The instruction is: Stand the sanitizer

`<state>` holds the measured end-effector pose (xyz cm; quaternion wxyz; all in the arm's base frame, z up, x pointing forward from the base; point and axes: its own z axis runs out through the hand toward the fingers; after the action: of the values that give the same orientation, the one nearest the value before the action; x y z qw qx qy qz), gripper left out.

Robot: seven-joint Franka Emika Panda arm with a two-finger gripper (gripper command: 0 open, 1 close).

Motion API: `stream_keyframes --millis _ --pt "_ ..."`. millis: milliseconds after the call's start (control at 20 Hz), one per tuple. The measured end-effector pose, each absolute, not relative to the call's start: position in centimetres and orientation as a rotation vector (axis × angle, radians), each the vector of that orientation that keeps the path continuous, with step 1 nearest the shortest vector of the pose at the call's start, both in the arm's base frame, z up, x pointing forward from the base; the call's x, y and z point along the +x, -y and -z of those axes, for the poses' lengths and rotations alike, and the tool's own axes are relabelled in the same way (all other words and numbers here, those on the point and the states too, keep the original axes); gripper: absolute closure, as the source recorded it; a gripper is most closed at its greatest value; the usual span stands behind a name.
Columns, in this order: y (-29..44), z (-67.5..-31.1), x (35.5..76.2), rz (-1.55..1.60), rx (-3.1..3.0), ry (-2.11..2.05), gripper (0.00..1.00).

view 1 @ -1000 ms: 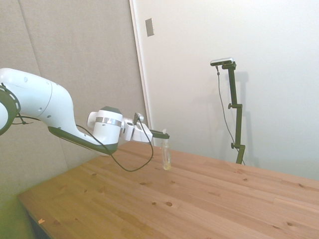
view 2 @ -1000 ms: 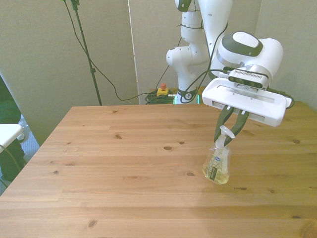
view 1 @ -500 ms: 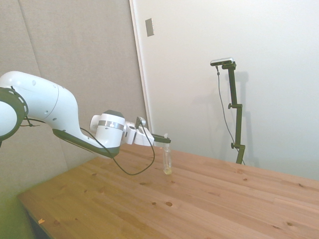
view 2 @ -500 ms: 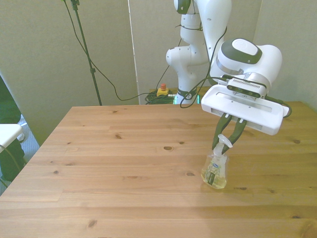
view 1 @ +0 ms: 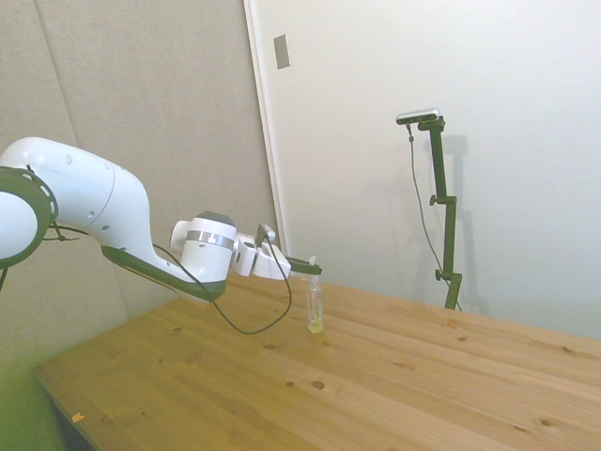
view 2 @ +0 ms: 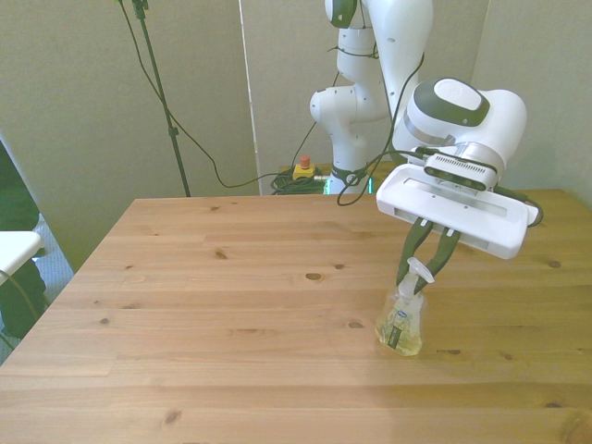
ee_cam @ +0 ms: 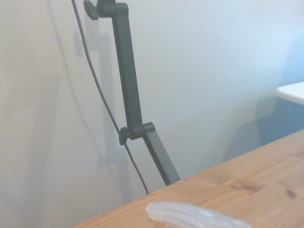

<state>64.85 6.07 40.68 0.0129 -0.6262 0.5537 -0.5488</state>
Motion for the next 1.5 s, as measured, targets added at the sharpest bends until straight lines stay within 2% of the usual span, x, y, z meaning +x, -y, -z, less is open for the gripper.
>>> stream_keyframes --millis 650,850,1100,1500 --pt "-7.2 -39.5 63.5 1.663 -1.997 -1.711 0.00" --pt "-8.0 -38.7 60.1 1.505 -2.045 -1.704 0.00" --pt "-8.1 -41.2 54.8 1.213 -2.150 -1.729 0.00" --pt "-9.7 -40.0 49.0 0.788 -2.475 -1.665 0.00"
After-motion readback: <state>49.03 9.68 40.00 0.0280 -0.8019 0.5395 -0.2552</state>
